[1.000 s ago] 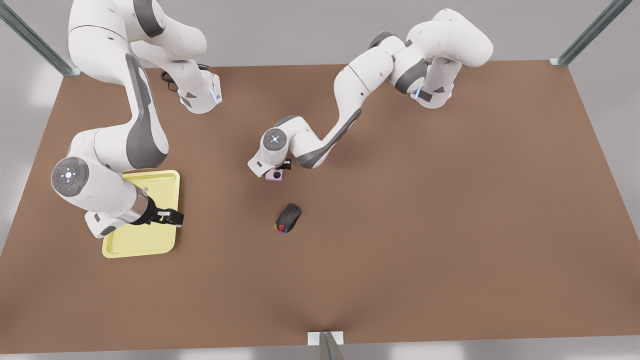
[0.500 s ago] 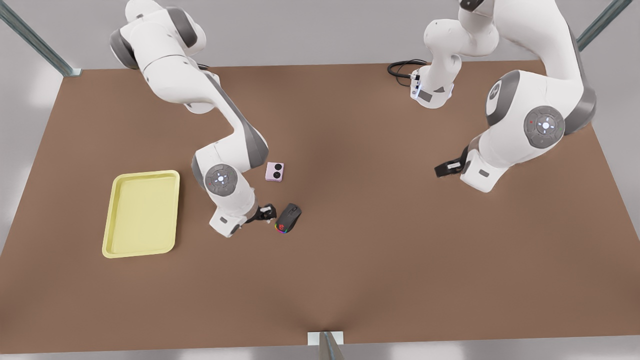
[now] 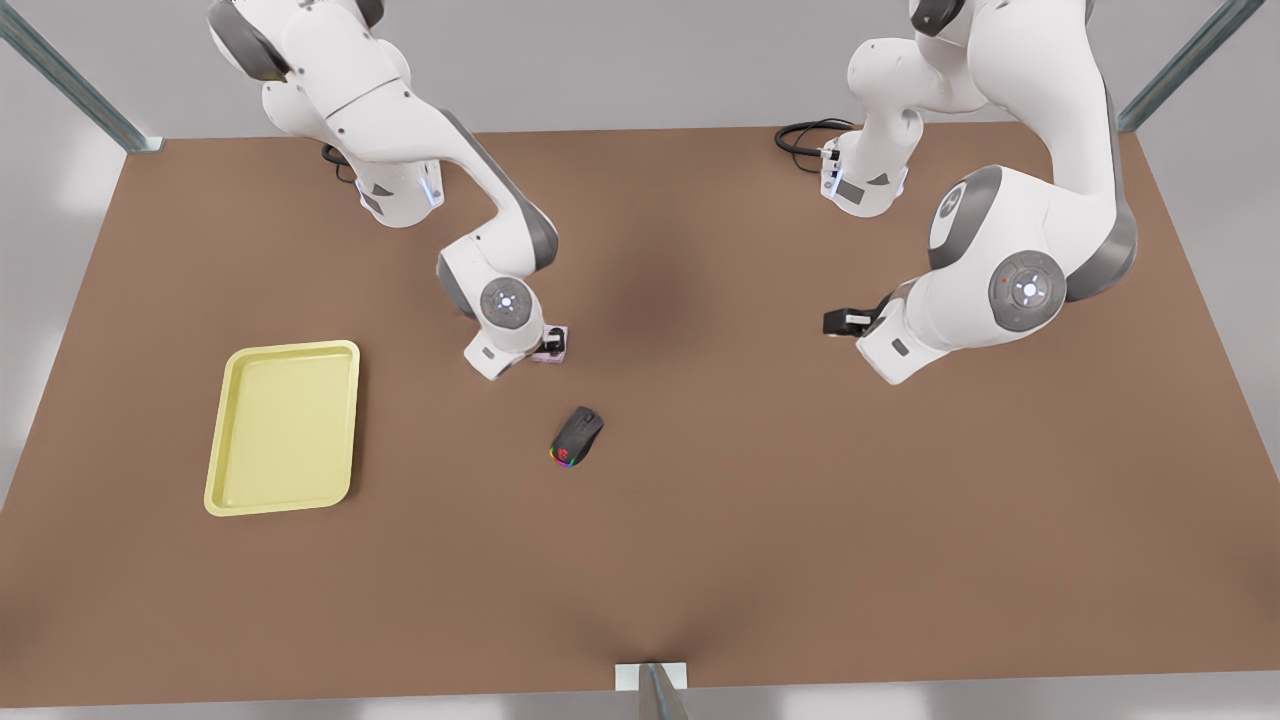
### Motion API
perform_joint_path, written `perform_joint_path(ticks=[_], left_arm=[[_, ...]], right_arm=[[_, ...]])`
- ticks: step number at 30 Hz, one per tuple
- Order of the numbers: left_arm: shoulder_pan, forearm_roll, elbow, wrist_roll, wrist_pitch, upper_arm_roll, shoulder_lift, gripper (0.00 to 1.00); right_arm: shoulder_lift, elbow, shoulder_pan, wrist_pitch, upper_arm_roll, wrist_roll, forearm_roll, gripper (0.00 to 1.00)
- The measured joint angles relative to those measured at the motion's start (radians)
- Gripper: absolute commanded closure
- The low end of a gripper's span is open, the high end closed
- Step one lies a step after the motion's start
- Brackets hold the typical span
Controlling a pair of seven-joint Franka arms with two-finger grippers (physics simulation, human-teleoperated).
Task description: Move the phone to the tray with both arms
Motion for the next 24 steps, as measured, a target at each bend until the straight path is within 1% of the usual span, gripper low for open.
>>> perform_joint_path(ticks=[2,4,9,14,18,24], left_arm=[[0.0,0.0,0.0,0.019,0.003,0.0,0.0,0.0],[0.0,0.0,0.0,0.035,0.005,0.0,0.0,0.0],[0.0,0.0,0.0,0.07,0.009,0.0,0.008,0.0],[0.0,0.0,0.0,0.096,0.014,0.0,0.013,0.0],[0.0,0.0,0.0,0.112,0.019,0.001,0.014,0.0],[0.002,0.001,0.001,0.131,0.023,0.008,0.012,0.0]], right_arm=[[0.063,-0.027,-0.001,0.093,0.033,0.044,0.013,0.0],[0.102,-0.032,-0.014,0.174,0.047,0.072,0.019,0.0],[0.117,-0.053,-0.033,0.293,0.052,0.112,0.025,0.0],[0.11,-0.092,-0.044,0.349,0.051,0.124,0.025,0.0],[0.129,-0.091,-0.035,0.377,0.063,0.131,0.023,0.0],[0.105,-0.12,-0.044,0.374,0.075,0.141,0.01,0.0]])
